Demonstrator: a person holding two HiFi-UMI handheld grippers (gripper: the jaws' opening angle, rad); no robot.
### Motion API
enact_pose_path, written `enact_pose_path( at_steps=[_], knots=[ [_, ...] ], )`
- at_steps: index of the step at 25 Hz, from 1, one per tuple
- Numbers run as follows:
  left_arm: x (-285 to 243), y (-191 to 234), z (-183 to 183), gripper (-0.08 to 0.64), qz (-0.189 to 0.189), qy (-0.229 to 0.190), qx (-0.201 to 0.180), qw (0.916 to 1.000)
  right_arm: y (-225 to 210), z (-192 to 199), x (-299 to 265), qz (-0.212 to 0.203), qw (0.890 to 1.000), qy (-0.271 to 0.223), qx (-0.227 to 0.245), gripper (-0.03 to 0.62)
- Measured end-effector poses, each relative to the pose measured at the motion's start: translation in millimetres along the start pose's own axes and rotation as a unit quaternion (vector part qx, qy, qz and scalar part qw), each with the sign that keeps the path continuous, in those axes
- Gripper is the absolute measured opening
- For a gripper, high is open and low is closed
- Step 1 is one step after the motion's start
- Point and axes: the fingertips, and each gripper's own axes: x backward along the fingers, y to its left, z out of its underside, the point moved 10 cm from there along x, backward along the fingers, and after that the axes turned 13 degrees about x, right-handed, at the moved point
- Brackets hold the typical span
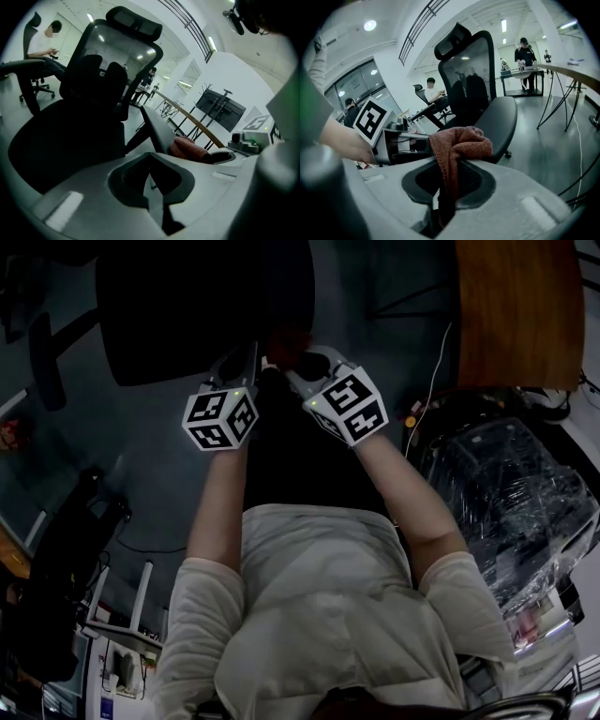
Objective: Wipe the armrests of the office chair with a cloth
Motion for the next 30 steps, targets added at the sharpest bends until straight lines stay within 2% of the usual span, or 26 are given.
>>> enact_pose_path(
  at_steps=[4, 8, 10, 13, 16, 20, 22, 24, 27, 30],
  knots=[
    [16.6, 17.0, -13.7, 0.012, -0.022, -0.030, 0.001, 0.9993, 2.9, -3.0, -10.2, 0.005, 1.000, -0.006, -0.017, 0.043],
    [27.8, 27.9, -21.8, 0.012, -0.031, -0.048, 0.011, 0.9983, 11.4, -16.7, -12.8, -0.059, 0.998, 0.008, -0.031, 0.043],
    [28.2, 31.5, -26.1, 0.012, -0.027, -0.043, 0.016, 0.9986, 14.0, -36.4, -13.6, -0.073, 0.997, 0.004, -0.016, 0.043],
    [20.8, 35.7, -42.1, 0.012, -0.013, -0.029, 0.012, 0.9994, -5.5, -74.8, -15.0, -0.035, 0.999, -0.015, 0.021, 0.043],
    [9.3, 38.5, -67.6, 0.012, 0.013, -0.012, -0.003, 0.9998, -46.4, -112.1, -20.9, 0.019, 0.998, -0.011, 0.051, 0.043],
    [-8.4, 47.3, -111.3, 0.011, 0.054, 0.014, -0.031, 0.9980, -106.3, -158.6, -27.0, 0.114, 0.989, 0.007, 0.092, 0.043],
    [-15.5, 50.7, -131.0, 0.011, 0.067, 0.018, -0.046, 0.9965, -139.0, -170.9, -28.0, 0.166, 0.981, 0.024, 0.094, 0.043],
    [-21.4, 55.5, -146.4, 0.011, 0.077, 0.024, -0.058, 0.9950, -169.0, -174.4, -30.9, 0.203, 0.976, 0.046, 0.068, 0.044],
    [-28.2, 67.4, -160.7, 0.011, 0.085, 0.036, -0.067, 0.9935, -196.4, -168.4, -44.6, 0.203, 0.976, 0.079, 0.018, 0.044],
    [-35.3, 78.8, -168.1, 0.011, 0.091, 0.050, -0.071, 0.9920, -202.5, -164.2, -58.8, 0.188, 0.977, 0.103, -0.003, 0.044]
  ],
)
